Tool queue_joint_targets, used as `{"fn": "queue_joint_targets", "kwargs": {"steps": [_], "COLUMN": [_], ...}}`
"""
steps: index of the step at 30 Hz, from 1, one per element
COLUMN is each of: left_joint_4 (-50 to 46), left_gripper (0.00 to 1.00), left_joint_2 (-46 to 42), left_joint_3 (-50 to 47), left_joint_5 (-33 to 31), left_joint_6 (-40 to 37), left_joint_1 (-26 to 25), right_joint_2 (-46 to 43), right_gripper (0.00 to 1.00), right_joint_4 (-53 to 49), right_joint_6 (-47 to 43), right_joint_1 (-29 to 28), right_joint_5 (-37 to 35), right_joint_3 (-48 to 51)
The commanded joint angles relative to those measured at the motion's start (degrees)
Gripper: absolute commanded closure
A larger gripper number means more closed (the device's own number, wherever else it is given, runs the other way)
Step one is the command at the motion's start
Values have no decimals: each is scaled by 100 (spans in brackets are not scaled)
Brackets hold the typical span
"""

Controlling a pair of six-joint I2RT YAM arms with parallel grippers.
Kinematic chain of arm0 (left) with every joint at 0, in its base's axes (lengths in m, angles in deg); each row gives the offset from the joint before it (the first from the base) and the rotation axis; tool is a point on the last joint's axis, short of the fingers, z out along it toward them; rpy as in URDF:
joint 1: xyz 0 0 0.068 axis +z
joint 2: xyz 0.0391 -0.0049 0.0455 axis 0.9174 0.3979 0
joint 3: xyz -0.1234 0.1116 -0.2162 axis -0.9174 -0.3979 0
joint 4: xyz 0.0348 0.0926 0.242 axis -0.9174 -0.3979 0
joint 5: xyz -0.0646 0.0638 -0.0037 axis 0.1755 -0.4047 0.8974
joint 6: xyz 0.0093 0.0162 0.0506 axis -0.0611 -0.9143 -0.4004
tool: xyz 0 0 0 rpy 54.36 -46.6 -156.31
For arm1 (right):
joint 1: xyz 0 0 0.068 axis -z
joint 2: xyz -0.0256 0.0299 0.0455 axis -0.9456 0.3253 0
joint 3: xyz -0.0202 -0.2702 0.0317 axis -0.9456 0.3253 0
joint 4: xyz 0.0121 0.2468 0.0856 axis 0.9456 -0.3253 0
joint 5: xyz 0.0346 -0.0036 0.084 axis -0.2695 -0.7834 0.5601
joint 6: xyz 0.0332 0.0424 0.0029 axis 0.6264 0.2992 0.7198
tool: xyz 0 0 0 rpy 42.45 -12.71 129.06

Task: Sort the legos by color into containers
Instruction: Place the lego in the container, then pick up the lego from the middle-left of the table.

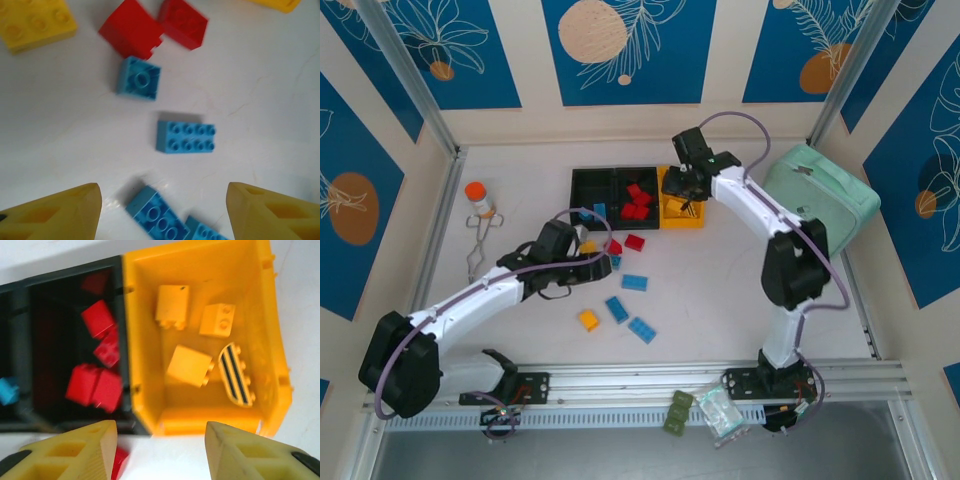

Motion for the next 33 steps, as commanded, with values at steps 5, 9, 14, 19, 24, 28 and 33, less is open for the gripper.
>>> {"fn": "queue_joint_targets", "kwargs": {"steps": [5, 9, 14, 19, 24, 28, 33], "left_joint_4": [-1384, -1948, -2334, -2312, -2306, -2180, -2062], "left_gripper": [35, 35, 34, 33, 32, 31, 31], "left_joint_2": [-408, -535, -500, -207, 306, 692, 1017], "left_joint_3": [89, 27, -100, -237, -224, -107, 13], "left_joint_5": [-290, -304, -310, -303, -246, -236, -266], "left_joint_6": [75, 276, 606, 1059, 1267, 1245, 1202], "left_joint_1": [-23, -92, -333, -725, -870, -918, -918], "right_joint_2": [-1544, -2319, -2800, -3120, -3305, -3379, -3267], "right_gripper": [47, 43, 42, 42, 42, 42, 43], "right_joint_4": [820, 1098, 1098, 1143, 1256, 1397, 1403], "right_joint_6": [-71, -40, 204, 565, 904, 1079, 1160], "right_joint_1": [-678, -1054, -1380, -1606, -1779, -1909, -2083], "right_joint_5": [507, 718, 737, 686, 594, 594, 551], "right_joint_3": [1750, 2656, 3436, 4062, 4426, 4596, 4569]}}
